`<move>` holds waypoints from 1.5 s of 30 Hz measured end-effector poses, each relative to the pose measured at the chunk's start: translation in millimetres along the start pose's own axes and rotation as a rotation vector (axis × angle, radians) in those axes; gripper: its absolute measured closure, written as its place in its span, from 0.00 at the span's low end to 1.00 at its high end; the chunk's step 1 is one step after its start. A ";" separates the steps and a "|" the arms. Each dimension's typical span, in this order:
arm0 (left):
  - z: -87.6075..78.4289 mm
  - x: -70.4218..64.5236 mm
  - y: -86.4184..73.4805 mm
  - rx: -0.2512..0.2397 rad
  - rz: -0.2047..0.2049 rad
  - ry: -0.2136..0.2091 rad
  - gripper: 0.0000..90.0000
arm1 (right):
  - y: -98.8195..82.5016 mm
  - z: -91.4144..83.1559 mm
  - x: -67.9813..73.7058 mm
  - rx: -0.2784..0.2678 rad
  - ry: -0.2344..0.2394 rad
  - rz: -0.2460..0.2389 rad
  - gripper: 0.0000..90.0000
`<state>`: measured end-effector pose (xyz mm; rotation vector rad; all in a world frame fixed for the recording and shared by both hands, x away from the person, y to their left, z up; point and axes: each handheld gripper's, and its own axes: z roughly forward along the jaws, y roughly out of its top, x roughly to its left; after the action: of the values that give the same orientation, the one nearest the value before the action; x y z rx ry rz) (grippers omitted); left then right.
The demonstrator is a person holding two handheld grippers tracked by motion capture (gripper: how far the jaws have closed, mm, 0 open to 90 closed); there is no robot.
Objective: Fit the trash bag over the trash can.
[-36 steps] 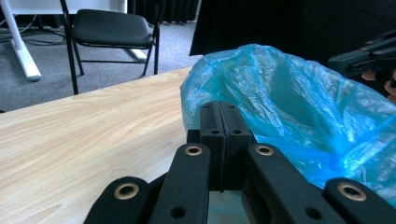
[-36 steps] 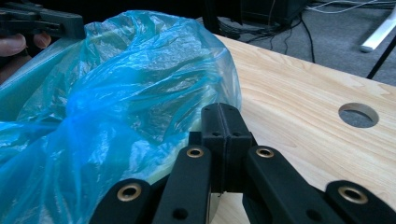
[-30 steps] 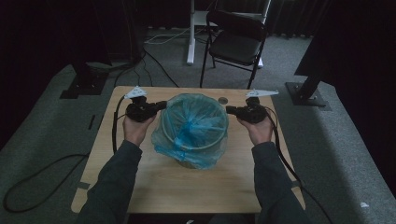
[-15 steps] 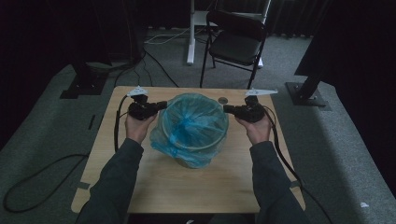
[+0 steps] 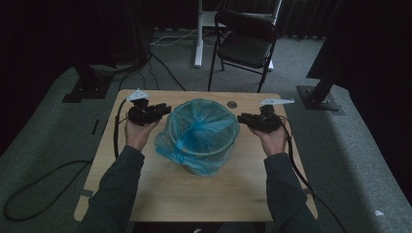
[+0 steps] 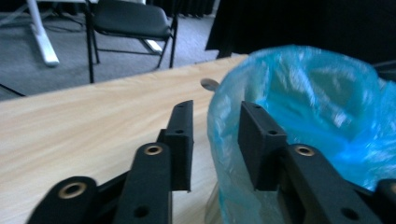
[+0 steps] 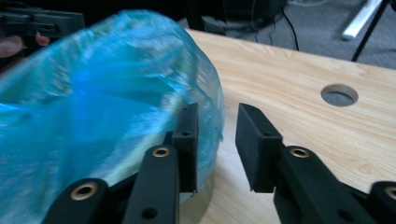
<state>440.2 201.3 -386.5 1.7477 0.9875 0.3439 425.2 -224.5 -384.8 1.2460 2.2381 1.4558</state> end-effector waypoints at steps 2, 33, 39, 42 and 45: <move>-6.8 -1.5 3.3 -0.028 -0.004 -0.001 0.68 | -1.6 -6.1 2.8 -0.023 0.001 0.000 0.74; 40.2 -101.2 40.6 0.250 0.439 -0.215 0.68 | -13.4 -14.0 36.2 -0.030 0.078 -0.086 0.69; 59.2 -112.9 39.2 0.385 0.541 -0.135 0.68 | -14.8 -11.8 37.9 -0.022 0.070 -0.108 0.69; 63.6 -117.4 40.3 0.416 0.573 -0.106 0.68 | -14.7 -11.9 37.6 -0.022 0.070 -0.110 0.69; 68.0 -121.3 43.6 0.427 0.585 -0.105 0.68 | -14.7 -12.2 37.7 -0.025 0.069 -0.111 0.71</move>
<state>428.7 61.1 -348.6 2.4134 0.4720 0.4223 386.8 -207.4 -380.8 1.0621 2.2852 1.5022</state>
